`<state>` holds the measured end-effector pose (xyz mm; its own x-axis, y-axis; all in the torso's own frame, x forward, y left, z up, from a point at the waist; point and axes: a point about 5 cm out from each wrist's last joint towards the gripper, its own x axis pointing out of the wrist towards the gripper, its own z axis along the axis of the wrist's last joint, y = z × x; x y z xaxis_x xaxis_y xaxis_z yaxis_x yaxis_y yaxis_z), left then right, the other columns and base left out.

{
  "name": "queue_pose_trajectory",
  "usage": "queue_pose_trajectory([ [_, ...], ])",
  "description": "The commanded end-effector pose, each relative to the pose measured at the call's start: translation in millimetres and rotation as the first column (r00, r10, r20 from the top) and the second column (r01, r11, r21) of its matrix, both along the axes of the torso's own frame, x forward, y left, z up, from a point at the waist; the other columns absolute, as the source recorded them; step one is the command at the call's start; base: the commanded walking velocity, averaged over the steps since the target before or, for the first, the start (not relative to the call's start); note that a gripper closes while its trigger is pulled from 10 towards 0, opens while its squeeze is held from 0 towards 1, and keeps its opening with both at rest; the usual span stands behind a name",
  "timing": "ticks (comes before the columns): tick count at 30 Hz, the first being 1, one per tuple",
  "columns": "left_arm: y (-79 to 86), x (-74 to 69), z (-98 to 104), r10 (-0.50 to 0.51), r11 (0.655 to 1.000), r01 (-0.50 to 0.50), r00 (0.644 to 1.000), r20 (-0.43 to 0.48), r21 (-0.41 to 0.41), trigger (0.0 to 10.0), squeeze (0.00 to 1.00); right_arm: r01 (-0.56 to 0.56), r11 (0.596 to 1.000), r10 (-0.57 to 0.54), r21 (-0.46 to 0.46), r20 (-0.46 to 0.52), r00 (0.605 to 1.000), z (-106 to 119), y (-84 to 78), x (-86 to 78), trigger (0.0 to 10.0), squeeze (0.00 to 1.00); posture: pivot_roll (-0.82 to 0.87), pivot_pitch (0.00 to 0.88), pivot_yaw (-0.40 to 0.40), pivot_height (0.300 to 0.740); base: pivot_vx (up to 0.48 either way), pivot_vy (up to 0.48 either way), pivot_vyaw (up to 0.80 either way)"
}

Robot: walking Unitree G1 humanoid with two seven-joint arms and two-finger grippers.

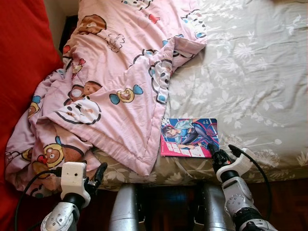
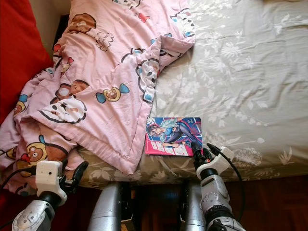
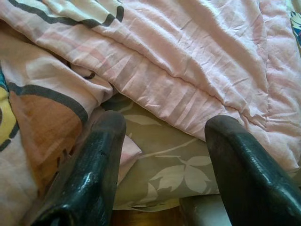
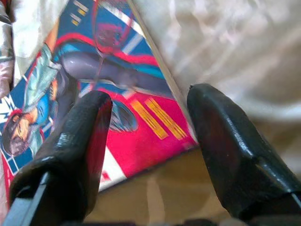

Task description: Clean up the room

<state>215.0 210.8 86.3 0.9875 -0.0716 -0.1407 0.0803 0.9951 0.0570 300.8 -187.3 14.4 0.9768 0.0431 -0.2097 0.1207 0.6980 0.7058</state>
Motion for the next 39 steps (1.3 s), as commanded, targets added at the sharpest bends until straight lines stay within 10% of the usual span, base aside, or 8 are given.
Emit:
queue_pose_trajectory([
  [1,5.7,-7.2,-4,0.007,0.999,-0.005,0.999,-0.04,0.04,10.0,0.0,0.021,0.994,-0.013,0.11,-0.074,0.997,-18,5.2,-15.4,10.0,0.0,0.16,0.369,0.13,0.618,0.0,0.0,0.0],
  [28,9.0,-8.4,-2,0.009,0.998,-0.006,0.999,-0.04,0.056,10.0,0.0,0.115,0.93,-0.086,0.348,-0.098,0.991,-21,-0.7,-16.0,10.0,0.0,0.2,0.371,0.151,0.618,0.0,0.0,0.0],
  [39,12.7,-7.6,4,0.022,0.998,-0.02,0.999,-0.028,0.067,10.0,0.0,-0.029,0.933,0.064,0.36,-0.087,0.994,-21,24.6,-14.1,10.0,0.0,0.23,0.361,0.158,0.618,0.0,0.0,0.0],
])
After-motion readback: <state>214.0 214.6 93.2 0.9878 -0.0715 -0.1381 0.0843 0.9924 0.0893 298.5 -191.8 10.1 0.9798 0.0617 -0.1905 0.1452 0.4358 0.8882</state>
